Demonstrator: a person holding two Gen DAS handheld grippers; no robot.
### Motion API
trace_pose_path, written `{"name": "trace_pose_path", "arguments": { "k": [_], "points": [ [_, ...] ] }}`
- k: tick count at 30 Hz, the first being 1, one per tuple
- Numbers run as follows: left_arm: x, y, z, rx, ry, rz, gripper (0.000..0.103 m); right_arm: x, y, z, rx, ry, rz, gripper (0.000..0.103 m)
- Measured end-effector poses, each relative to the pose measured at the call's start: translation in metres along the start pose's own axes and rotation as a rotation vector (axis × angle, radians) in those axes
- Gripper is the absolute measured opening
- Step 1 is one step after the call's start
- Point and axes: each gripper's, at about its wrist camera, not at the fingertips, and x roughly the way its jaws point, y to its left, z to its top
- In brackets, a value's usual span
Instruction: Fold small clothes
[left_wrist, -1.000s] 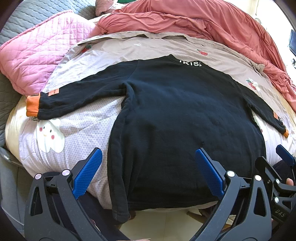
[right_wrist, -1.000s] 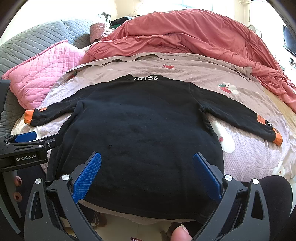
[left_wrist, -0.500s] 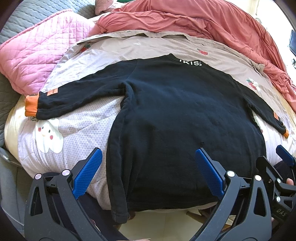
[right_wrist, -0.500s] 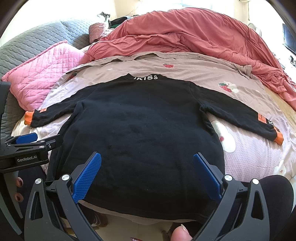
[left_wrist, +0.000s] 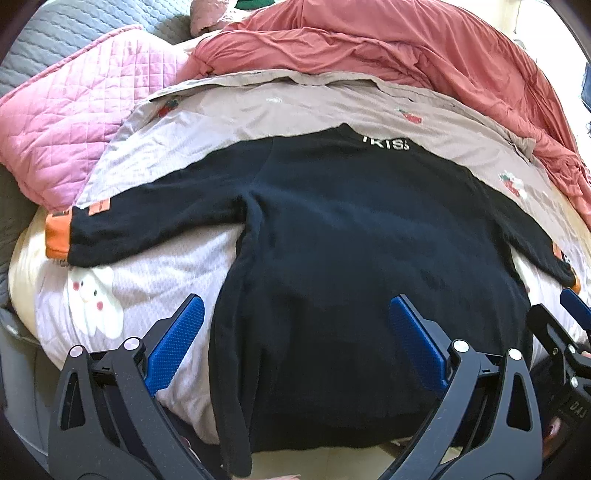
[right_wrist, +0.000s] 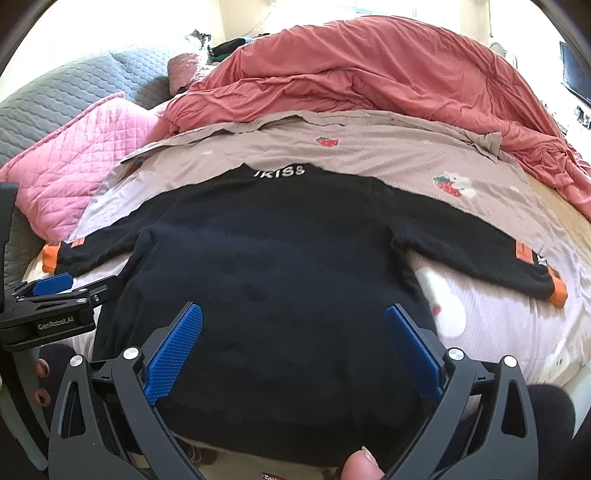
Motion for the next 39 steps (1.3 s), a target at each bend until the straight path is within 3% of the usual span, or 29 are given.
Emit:
{"name": "trace_pose_path", "arguments": {
  "k": [17, 39],
  "points": [
    [0.025, -0.027, 0.041, 0.015, -0.007, 0.008, 0.094, 0.031, -0.026, 0.052, 0.076, -0.047, -0.043, 0.099],
    [0.079, -0.067, 0.096, 0.038, 0.013, 0.010, 0.094, 0.099, -0.072, 0.105, 0.182, -0.002, -0.136, 0.099]
  ]
}}
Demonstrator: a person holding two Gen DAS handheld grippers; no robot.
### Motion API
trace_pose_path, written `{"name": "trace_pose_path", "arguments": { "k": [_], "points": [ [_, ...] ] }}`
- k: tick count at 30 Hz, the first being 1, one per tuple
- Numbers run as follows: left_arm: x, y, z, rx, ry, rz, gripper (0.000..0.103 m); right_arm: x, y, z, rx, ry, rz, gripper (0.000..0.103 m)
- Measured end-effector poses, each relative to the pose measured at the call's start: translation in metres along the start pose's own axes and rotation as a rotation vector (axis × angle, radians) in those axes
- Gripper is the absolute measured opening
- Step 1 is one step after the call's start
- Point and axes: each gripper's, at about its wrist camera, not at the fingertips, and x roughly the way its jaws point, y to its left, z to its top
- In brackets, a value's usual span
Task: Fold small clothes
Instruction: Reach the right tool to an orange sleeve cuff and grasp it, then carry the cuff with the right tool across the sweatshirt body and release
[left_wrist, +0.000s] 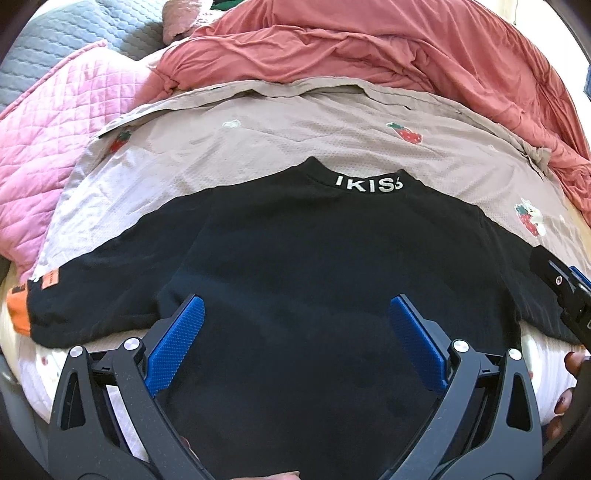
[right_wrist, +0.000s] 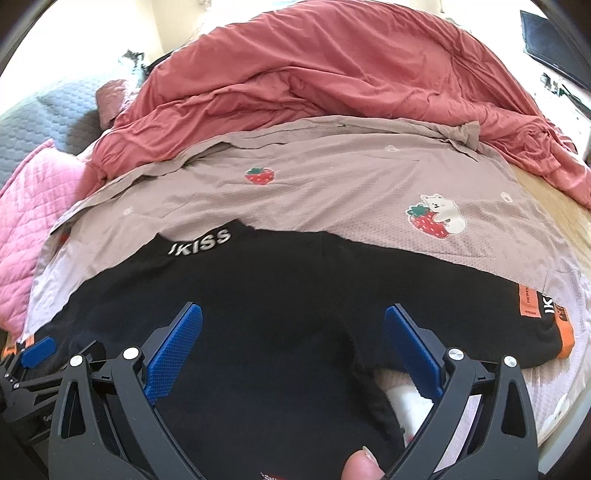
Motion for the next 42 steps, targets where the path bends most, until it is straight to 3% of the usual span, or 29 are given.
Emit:
{"name": "trace_pose_path", "arguments": {
  "k": [11, 24, 33, 36, 42],
  "points": [
    [0.033, -0.023, 0.005, 0.004, 0.038, -0.043, 0.094, 0.022, -0.064, 0.004, 0.120, 0.005, -0.104, 0.099],
    [0.058, -0.061, -0.004, 0.055, 0.088, -0.058, 0.094, 0.014, -0.160, 0.011, 0.320, -0.010, -0.214, 0.099],
    [0.059, -0.089, -0.006, 0.120, 0.083, -0.088, 0.094, -0.007, -0.242, 0.002, 0.460, -0.024, -0.401, 0.099],
    [0.062, -0.096, -0.008, 0.138, 0.089, -0.090, 0.094, -0.008, -0.267, -0.005, 0.480, 0.004, -0.506, 0.099],
    [0.073, -0.106, -0.018, 0.175, 0.102, -0.073, 0.094, 0.001, -0.315, -0.030, 0.609, 0.100, -0.585, 0.099]
  ]
}}
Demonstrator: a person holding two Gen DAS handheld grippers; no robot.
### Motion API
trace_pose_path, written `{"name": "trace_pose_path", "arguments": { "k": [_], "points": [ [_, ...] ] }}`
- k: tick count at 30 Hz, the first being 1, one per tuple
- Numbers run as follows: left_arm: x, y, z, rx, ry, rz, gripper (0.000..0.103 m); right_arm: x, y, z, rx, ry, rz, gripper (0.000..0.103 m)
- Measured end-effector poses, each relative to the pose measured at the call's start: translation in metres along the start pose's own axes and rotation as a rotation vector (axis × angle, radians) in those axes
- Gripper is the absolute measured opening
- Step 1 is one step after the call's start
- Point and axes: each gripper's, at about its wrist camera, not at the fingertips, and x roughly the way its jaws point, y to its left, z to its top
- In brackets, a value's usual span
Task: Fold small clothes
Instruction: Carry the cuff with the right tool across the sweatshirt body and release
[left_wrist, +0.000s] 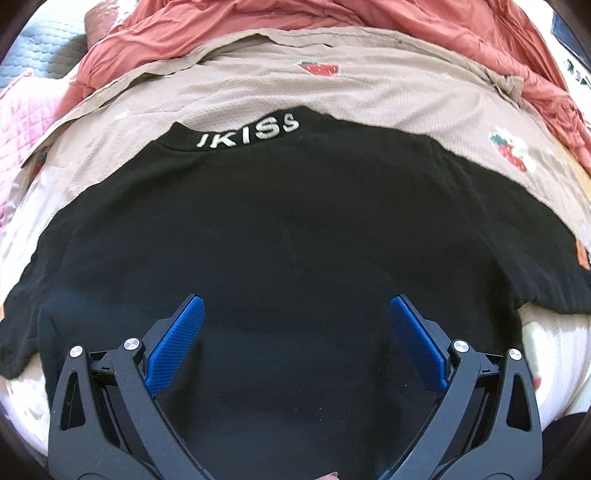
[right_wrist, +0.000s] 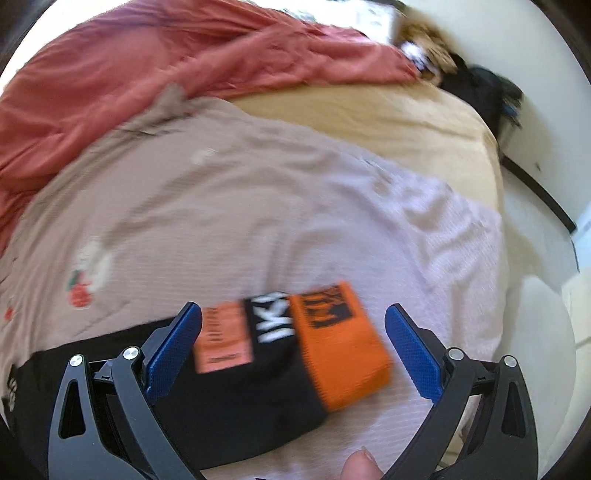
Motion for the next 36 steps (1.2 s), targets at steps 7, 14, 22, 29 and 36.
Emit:
{"name": "trace_pose_path", "arguments": {
  "k": [7, 14, 22, 29, 36],
  "points": [
    [0.008, -0.005, -0.012, 0.017, 0.009, 0.014, 0.094, 0.041, -0.017, -0.009, 0.123, 0.161, 0.043, 0.099],
    [-0.001, -0.003, -0.014, -0.014, 0.004, -0.012, 0.094, 0.022, -0.023, -0.008, 0.156, 0.103, 0.126, 0.042],
    [-0.020, 0.008, -0.021, -0.070, -0.014, -0.023, 0.094, -0.009, -0.011, -0.004, 0.119, 0.016, 0.247, 0.011],
    [-0.038, 0.024, -0.022, -0.119, -0.036, -0.043, 0.094, -0.028, 0.031, -0.008, -0.001, -0.015, 0.413, 0.010],
    [-0.048, 0.050, -0.024, -0.182, -0.054, -0.035, 0.094, -0.079, 0.119, -0.041, -0.233, -0.089, 0.653, 0.006]
  ]
}}
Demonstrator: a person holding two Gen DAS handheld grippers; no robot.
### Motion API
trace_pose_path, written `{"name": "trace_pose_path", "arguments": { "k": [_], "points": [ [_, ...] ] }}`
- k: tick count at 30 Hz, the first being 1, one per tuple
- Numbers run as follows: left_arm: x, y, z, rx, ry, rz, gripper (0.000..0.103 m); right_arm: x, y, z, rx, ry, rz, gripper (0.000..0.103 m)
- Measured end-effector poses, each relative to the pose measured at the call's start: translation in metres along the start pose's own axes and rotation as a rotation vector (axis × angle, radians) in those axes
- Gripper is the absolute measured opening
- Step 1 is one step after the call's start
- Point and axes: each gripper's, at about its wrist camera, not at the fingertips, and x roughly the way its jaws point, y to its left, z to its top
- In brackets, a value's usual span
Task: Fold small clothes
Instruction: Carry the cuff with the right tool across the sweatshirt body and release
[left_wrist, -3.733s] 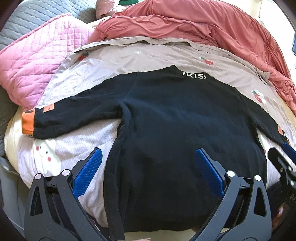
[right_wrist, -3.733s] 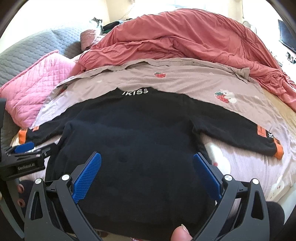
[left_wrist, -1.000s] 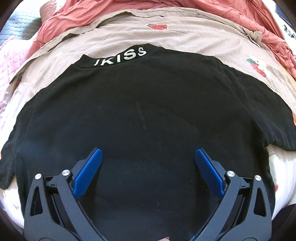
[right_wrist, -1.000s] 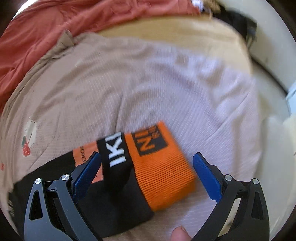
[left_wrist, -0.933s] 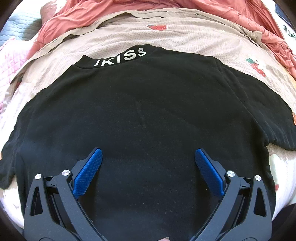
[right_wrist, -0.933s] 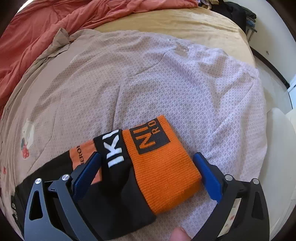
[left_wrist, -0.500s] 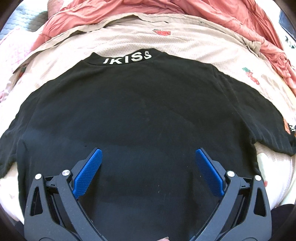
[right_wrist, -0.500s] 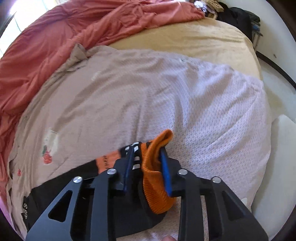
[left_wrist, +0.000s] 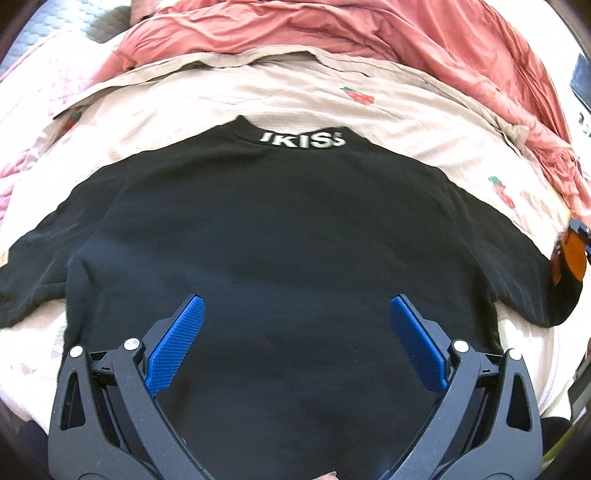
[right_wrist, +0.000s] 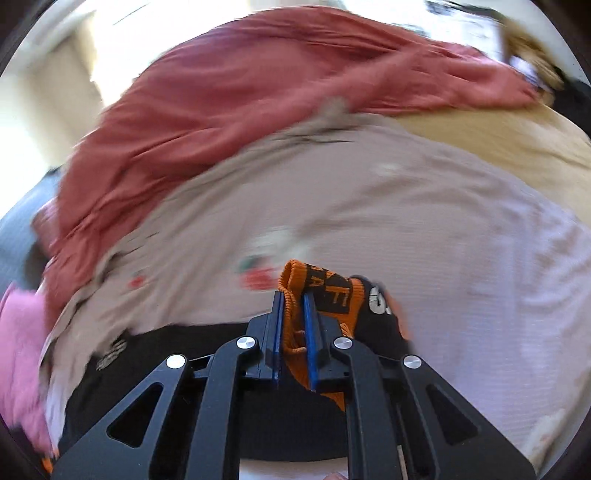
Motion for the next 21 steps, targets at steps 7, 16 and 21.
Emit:
{"name": "trace_pose_path", "arguments": {
  "k": [7, 16, 21],
  "points": [
    [-0.003, 0.041, 0.006, -0.088, -0.001, 0.027, 0.094, 0.016, 0.121, -0.063, -0.284, 0.115, 0.268, 0.002],
    [-0.006, 0.070, 0.003, -0.155, -0.004, 0.039, 0.094, 0.016, 0.100, -0.053, -0.577, 0.039, -0.240, 0.080],
    [-0.001, 0.066, 0.003, -0.153, 0.008, 0.016, 0.094, 0.047, 0.054, -0.058, -0.750, 0.210, -0.511, 0.080]
  ]
}}
